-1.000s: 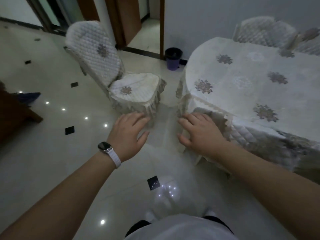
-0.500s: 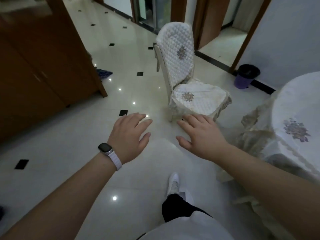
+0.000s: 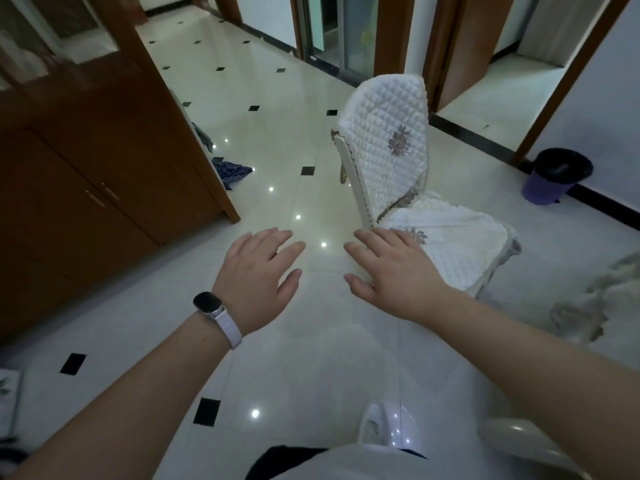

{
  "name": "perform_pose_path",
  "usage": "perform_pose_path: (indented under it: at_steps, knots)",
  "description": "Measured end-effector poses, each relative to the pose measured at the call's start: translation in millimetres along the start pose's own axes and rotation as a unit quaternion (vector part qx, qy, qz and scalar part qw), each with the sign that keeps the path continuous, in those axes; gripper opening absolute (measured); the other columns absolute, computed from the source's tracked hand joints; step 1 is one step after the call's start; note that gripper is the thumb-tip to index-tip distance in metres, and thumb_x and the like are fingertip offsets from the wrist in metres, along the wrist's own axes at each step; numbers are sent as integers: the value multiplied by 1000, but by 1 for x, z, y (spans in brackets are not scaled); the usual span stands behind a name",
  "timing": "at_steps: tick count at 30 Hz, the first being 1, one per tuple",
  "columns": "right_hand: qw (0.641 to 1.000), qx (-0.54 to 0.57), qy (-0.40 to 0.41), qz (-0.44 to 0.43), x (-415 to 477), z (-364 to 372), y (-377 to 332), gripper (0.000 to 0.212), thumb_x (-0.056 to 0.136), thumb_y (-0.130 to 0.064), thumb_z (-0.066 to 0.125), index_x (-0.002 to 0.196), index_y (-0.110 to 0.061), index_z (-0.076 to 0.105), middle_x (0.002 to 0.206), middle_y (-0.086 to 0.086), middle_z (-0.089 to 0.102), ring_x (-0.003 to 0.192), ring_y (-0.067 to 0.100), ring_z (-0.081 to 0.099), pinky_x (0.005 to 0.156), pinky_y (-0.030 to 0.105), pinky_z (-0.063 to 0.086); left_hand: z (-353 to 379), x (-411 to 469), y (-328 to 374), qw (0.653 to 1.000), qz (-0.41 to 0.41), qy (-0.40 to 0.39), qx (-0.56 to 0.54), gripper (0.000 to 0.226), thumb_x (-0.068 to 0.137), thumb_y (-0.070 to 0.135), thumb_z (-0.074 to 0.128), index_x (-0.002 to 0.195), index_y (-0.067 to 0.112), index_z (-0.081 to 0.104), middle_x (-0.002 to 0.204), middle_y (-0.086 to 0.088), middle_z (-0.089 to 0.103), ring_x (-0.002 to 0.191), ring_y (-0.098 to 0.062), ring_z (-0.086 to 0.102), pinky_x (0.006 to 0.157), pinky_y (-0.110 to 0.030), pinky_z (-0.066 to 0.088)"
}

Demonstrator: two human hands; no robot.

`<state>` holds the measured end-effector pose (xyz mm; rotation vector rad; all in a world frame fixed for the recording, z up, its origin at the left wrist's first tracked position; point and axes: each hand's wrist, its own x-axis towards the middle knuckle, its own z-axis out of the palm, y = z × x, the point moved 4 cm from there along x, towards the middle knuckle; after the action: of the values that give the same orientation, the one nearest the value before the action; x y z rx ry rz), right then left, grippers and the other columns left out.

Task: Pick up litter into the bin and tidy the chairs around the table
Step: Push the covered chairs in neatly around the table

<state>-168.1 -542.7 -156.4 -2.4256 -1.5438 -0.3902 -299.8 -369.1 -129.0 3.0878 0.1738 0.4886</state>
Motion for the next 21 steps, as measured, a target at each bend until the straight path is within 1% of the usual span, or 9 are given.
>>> perform_pose_path:
  at_steps: [5,11,15,18,21]
  knots:
    - [1000,4,20,-5,46,16,16,46,89,-48,51,119,-15,63,125,9,61,111,29,57,95,43,41,18,30,-39,1000,-17,-22,7,44,92,37,46,127,17,62,130,-10,62,121,-32,57,101,-53,44]
    - [1000,2,8,-6,118,41,23,47,89,-48,50,119,-14,63,126,10,60,111,30,56,94,42,41,40,65,-107,999,-33,-9,-11,43,92,36,47,125,16,65,128,-11,64,120,-33,58,101,-54,44]
    - [1000,-24,-3,2,175,61,20,48,90,-49,49,120,-15,62,128,9,59,113,29,55,96,42,39,62,95,-165,999,-17,-1,-29,43,92,37,47,124,15,65,128,-12,64,119,-34,59,100,-55,45]
    - [999,-51,-3,18,226,72,16,48,90,-49,47,119,-15,63,127,9,60,113,30,55,96,41,37,74,124,-213,999,-8,23,-42,43,90,37,48,122,15,67,126,-11,65,117,-34,59,99,-54,44]
    - [997,-74,-10,37,280,82,9,49,90,-50,46,121,-15,62,128,10,60,115,30,55,97,41,36,81,152,-262,998,18,37,-54,42,90,36,49,120,15,68,124,-11,66,116,-34,60,98,-52,45]
